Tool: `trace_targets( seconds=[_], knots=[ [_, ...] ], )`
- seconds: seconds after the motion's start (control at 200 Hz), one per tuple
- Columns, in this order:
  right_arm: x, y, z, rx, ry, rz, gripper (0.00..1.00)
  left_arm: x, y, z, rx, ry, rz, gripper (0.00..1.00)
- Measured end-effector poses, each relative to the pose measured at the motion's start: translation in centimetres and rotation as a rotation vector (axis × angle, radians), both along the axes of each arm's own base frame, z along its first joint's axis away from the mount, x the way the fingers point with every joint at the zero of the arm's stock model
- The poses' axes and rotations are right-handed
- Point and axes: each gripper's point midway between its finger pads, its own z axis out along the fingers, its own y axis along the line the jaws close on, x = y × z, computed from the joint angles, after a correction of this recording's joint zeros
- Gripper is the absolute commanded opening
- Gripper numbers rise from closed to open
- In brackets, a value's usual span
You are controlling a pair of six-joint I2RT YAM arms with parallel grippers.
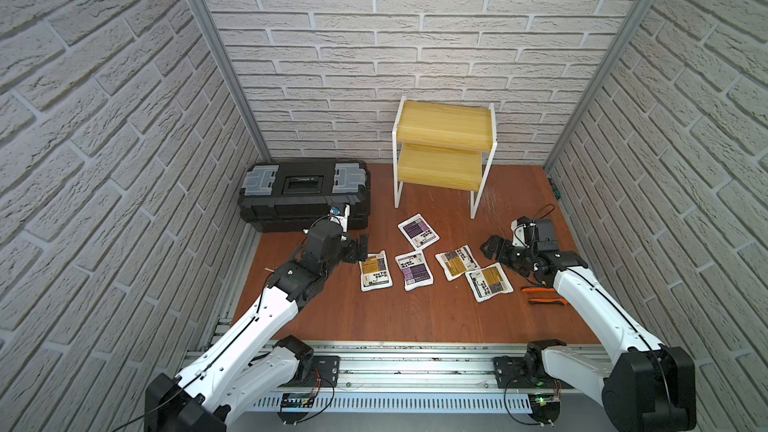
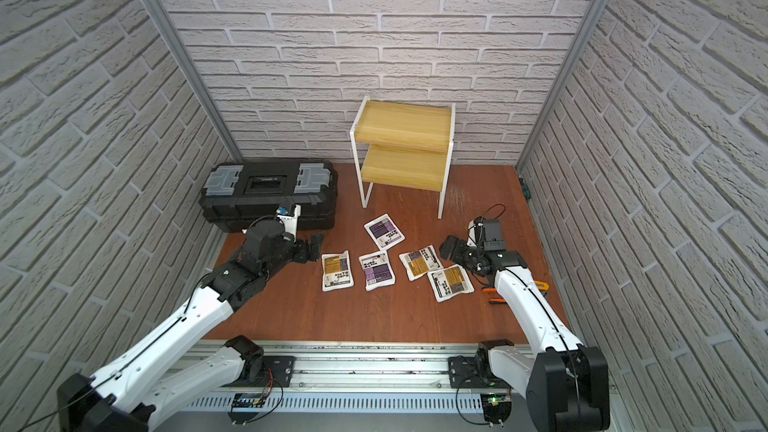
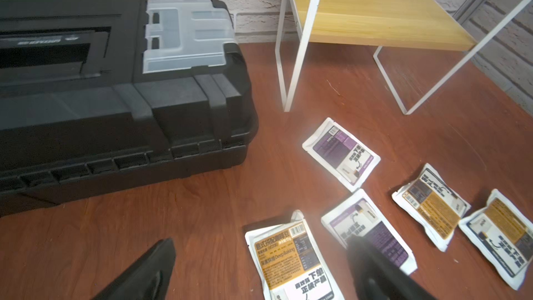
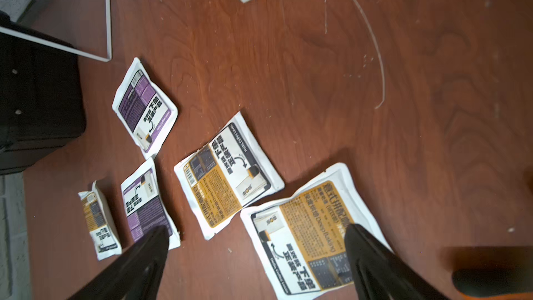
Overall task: Place the bagged coffee beans on the shelf by color
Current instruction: Adjust the shelf at the center of the board.
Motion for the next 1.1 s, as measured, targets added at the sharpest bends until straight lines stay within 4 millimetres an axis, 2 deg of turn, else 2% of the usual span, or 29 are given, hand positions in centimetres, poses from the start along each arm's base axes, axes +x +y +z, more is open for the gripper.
trace_targets(
  seconds=[0.12, 0.25, 0.315, 0.39, 0.51, 0.61, 0.695, 0.98, 1.105],
  knots=[
    [0.1, 0.6, 1.3, 0.03, 0.0, 0.012, 0.99, 3.3, -2.4, 3.3, 0.007, -0.021, -0.035, 0.99],
    [1.5, 0.8, 4.7, 0.048, -0.064, 0.002, 1.0, 8.4, -5.6, 9.0, -0.033, -0.076, -0.108, 0.98],
    [2.2, 0.9, 6.3, 0.058, -0.099, -0.004, 1.0, 11.1, -6.2, 11.9, -0.085, -0.11, -0.136, 0.98],
    [2.8, 1.0, 7.5, 0.067, -0.123, -0.007, 1.0, 13.9, -6.1, 14.6, -0.143, -0.141, -0.167, 0.99],
    [3.2, 1.0, 7.8, 0.07, -0.117, -0.012, 1.0, 18.0, -5.9, 18.8, -0.237, -0.178, -0.239, 0.98],
    [3.3, 1.0, 7.0, 0.068, -0.081, -0.014, 1.0, 20.2, -6.6, 21.1, -0.302, -0.196, -0.323, 0.98],
    [3.2, 1.0, 6.4, 0.067, -0.055, -0.015, 1.0, 20.6, -7.8, 20.6, -0.365, -0.164, -0.391, 0.98],
    [3.9, 0.9, 7.2, 0.063, -0.064, -0.017, 1.0, 21.2, -12.4, 15.0, -0.501, 0.057, -0.518, 0.99],
    [4.1, 0.9, 7.5, 0.064, -0.073, -0.016, 0.99, 20.7, -14.1, 14.2, -0.512, 0.09, -0.553, 0.99]
  ],
)
